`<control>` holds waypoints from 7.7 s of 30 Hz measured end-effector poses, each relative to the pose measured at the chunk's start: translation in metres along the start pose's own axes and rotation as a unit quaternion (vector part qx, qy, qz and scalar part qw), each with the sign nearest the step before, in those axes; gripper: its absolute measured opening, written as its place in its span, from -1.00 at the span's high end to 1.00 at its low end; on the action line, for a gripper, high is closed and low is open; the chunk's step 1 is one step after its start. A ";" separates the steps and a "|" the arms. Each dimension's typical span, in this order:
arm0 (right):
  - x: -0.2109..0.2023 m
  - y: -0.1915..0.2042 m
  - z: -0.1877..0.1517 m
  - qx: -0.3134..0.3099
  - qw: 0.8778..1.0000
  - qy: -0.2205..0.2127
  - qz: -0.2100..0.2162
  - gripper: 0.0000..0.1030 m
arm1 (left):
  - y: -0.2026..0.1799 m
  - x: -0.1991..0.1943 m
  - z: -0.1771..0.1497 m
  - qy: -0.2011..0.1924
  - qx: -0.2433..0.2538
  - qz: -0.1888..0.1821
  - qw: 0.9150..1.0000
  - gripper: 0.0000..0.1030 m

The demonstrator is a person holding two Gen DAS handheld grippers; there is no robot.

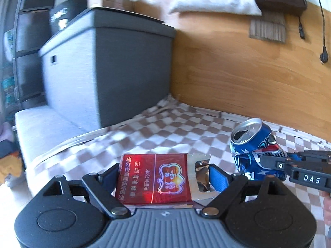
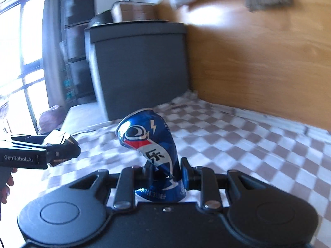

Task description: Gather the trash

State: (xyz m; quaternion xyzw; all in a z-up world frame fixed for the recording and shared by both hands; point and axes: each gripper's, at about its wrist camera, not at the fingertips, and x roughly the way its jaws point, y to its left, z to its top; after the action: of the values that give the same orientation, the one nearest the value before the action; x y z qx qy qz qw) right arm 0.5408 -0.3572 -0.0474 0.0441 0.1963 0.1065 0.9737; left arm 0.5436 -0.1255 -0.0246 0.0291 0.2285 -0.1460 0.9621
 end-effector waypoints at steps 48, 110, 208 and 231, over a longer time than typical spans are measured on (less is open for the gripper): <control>-0.065 0.259 -0.112 -0.050 0.979 0.169 0.101 0.47 | 0.151 -0.189 -0.189 0.073 -0.174 0.085 0.978 -0.71; 0.076 0.280 -0.205 -0.149 0.914 0.373 0.056 -0.27 | 0.145 -0.058 -0.318 0.385 -0.251 -0.024 0.888 -1.00; -0.391 0.249 -0.143 -0.051 0.993 0.105 -0.027 -1.00 | 0.013 -0.459 -0.208 0.055 -0.077 0.148 0.984 -1.00; -0.394 0.256 -0.171 -0.057 0.991 0.106 -0.052 -1.00 | 0.014 -0.467 -0.246 0.082 -0.075 0.161 0.981 -1.00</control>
State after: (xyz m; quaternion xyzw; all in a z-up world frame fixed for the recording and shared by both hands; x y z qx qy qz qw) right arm 0.0706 -0.1894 -0.0251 -0.0337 0.2943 0.0711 0.9525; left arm 0.0436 0.0426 -0.0355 0.0049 0.3094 0.0316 0.9504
